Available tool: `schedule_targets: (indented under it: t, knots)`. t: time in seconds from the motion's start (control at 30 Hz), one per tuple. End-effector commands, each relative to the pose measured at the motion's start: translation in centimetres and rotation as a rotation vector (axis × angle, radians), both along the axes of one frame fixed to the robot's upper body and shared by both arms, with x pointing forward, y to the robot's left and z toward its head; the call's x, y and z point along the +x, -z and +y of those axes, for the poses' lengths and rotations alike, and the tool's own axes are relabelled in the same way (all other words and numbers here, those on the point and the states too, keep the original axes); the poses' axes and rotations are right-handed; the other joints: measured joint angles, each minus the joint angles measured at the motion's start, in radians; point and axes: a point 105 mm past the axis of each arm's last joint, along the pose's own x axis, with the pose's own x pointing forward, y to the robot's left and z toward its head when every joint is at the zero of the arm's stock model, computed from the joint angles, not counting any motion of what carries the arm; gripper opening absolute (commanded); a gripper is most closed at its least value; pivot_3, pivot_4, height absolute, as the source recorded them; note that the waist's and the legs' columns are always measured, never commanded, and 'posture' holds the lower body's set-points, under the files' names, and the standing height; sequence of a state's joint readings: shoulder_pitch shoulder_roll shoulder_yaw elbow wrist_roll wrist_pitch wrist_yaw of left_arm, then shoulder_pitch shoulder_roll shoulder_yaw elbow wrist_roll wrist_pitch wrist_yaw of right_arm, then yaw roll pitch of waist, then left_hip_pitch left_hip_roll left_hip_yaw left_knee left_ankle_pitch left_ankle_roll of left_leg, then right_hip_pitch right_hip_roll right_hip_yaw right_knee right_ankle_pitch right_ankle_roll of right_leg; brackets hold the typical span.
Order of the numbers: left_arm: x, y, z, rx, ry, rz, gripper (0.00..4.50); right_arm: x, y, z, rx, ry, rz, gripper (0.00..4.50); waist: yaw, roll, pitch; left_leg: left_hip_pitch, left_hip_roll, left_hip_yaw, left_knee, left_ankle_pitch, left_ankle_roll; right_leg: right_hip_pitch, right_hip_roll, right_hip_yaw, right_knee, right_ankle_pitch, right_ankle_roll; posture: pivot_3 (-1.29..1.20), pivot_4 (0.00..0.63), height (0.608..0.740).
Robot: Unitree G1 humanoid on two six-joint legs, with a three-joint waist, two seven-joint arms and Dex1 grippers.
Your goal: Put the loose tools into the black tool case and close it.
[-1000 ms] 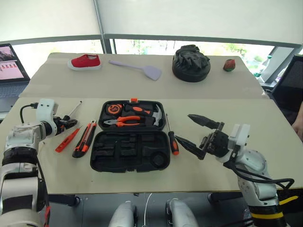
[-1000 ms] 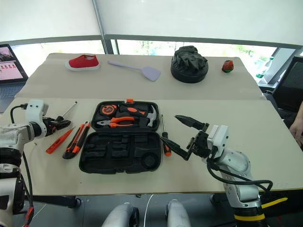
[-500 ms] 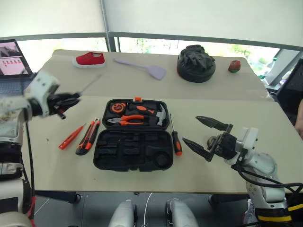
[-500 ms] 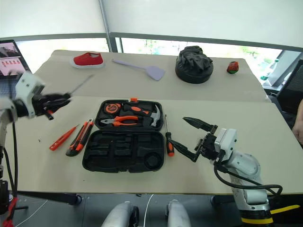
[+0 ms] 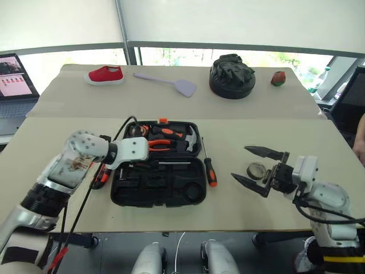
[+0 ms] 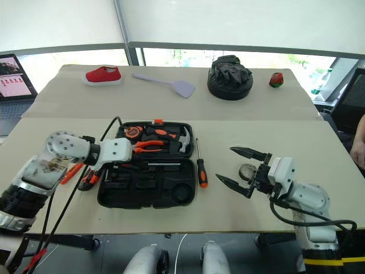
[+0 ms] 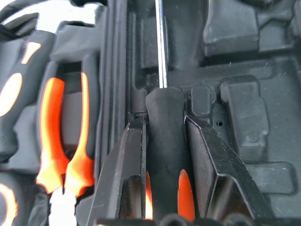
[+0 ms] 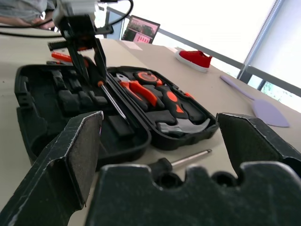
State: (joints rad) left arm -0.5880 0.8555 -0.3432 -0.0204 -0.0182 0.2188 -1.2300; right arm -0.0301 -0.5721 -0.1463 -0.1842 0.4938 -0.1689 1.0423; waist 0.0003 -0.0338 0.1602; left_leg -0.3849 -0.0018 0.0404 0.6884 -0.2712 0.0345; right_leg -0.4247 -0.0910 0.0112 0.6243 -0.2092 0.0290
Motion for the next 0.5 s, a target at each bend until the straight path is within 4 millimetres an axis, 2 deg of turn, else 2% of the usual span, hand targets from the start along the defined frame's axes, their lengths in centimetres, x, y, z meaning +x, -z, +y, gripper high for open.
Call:
schedule_targets:
  t: [0.03, 0.4, 0.5]
  knots:
    - [0.7, 0.0, 0.8, 0.054, -0.022, -0.049, 0.81, -0.3, -1.2, 0.1, 0.028, 0.0, -0.034, 4.5, 0.0, 0.0, 0.0, 0.0, 0.0, 0.0, 0.001, -0.001, 0.001, 0.0, 0.0, 0.0, 0.0, 0.0, 0.0, 0.0, 0.15, 0.74]
    - [1.5, 0.3, 1.4, 0.055, -0.081, -0.09, 0.81, -0.5, -0.9, 0.5, 0.079, 0.016, -0.008, 4.5, 0.009, 0.0, 0.0, 0.001, 0.001, 0.0, 0.006, -0.002, 0.003, 0.002, 0.0, 0.0, 0.002, 0.0, 0.001, 0.0, 0.15, 0.74]
    - [1.7, -0.7, 1.0, 0.018, -0.085, -0.104, 0.81, -0.7, -1.0, 0.6, 0.082, 0.005, -0.003, 4.5, 0.012, 0.0, 0.0, 0.001, 0.0, 0.0, 0.006, -0.002, 0.003, 0.002, 0.0, 0.0, 0.003, 0.0, 0.001, 0.0, 0.15, 0.74]
